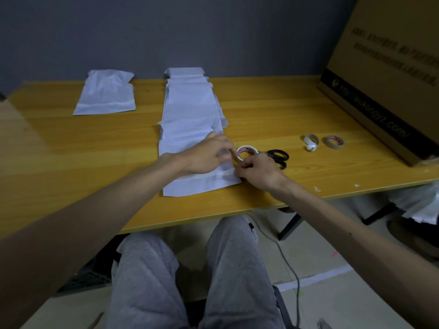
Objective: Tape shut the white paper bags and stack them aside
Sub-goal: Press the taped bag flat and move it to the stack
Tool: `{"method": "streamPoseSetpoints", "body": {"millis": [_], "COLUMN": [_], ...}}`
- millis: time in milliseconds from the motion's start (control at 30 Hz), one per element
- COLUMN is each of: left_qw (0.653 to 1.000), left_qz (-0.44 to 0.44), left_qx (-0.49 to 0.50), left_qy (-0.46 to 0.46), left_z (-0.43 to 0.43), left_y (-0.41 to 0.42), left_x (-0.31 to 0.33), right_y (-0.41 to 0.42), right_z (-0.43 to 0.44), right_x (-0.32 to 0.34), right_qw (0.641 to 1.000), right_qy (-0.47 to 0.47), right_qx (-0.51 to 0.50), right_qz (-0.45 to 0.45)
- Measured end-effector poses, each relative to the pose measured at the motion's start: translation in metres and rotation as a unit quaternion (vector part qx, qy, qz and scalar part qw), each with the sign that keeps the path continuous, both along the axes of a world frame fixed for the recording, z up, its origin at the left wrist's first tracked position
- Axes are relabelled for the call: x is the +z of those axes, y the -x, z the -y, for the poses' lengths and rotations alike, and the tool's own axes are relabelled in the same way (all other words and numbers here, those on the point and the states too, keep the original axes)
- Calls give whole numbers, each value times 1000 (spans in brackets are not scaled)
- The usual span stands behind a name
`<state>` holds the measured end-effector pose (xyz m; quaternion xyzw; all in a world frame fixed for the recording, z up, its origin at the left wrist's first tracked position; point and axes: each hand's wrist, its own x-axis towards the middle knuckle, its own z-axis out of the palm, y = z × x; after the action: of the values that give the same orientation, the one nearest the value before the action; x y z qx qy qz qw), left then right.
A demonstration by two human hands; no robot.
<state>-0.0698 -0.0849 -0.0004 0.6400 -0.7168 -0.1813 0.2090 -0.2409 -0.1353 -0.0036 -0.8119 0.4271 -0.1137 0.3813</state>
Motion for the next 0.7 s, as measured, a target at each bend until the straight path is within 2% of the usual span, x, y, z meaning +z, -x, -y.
{"method": "streamPoseSetpoints", "body": {"millis": [67, 133, 233, 300, 400, 500, 600, 700], "left_qw": [999, 998, 990, 982, 973, 969, 961, 955], "left_qz": [-1, 9, 4, -19, -30, 9, 75, 89], "left_qx": [30, 62, 137, 185, 228, 244, 245, 251], "left_qy": [15, 30, 22, 14, -9, -43, -100, -128], "left_z": [-8, -22, -49, -67, -88, -103, -114, -123], "left_y": [-7, -14, -26, -33, -41, -49, -51, -50], "left_x": [1, 0, -2, -4, -7, -12, -15, -20], "right_y": [3, 5, 3, -6, -32, -63, -87, -97], "right_z": [1, 1, 0, -5, -14, -30, -44, -55], "right_x": [10, 15, 19, 21, 17, 7, -4, -14], "right_qw": [998, 998, 991, 984, 978, 973, 973, 973], "right_qy": [-43, -25, 124, 174, 168, 147, 142, 147], "right_qx": [7, 15, 14, 39, 113, 166, 180, 179], "right_qz": [-34, -60, -40, 12, 46, 63, 40, 3]}}
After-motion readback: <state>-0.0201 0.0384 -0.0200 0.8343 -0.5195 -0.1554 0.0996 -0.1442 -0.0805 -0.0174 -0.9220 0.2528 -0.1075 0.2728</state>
